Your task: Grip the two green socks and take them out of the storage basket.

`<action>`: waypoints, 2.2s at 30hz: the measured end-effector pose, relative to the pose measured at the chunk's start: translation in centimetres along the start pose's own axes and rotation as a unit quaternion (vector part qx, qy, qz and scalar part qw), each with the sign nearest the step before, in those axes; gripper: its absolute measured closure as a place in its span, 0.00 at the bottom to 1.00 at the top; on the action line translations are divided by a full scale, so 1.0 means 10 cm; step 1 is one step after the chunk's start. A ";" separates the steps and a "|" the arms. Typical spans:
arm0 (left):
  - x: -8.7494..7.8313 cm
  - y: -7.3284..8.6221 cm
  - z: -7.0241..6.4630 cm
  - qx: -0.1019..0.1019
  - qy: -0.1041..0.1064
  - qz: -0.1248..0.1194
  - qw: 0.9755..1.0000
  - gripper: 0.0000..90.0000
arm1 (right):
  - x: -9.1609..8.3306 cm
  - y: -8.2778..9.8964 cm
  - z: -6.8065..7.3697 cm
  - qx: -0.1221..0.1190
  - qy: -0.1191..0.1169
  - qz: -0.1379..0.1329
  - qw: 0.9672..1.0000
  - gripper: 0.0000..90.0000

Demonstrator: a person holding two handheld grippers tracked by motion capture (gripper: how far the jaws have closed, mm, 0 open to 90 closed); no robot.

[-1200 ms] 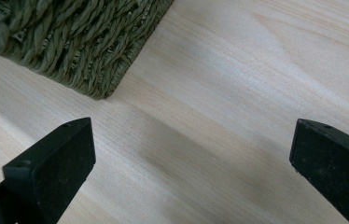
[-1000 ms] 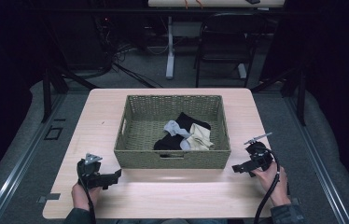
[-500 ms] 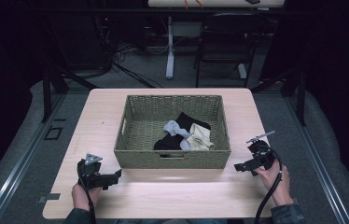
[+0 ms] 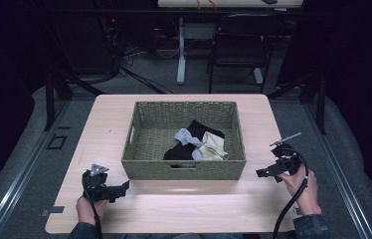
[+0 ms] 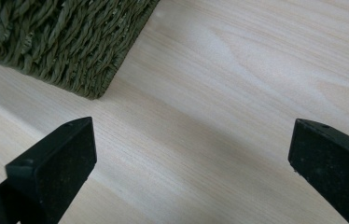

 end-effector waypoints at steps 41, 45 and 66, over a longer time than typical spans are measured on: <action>0.01 0.00 -0.01 -0.001 0.008 -0.005 1.000 0.00 | -0.69 -1.25 0.80 -0.113 -0.006 0.005 0.994 0.00; 0.01 0.00 -0.01 -0.004 0.008 -0.007 1.000 0.00 | -0.62 -1.39 0.97 -0.130 -0.004 0.011 0.991 0.00; 0.00 0.00 -0.01 -0.002 0.012 -0.008 1.000 0.00 | 0.11 -1.90 1.35 -0.131 -0.022 0.045 0.990 0.04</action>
Point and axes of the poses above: each handheld gripper's, and its own axes: x roughly forward along the jaws, y roughly out of its underside, z roughly to its left, the point moved 2 cm from there along x, roughly forward along the jaws, and after that the axes turned 7 degrees about x, right-handed, at the moved point
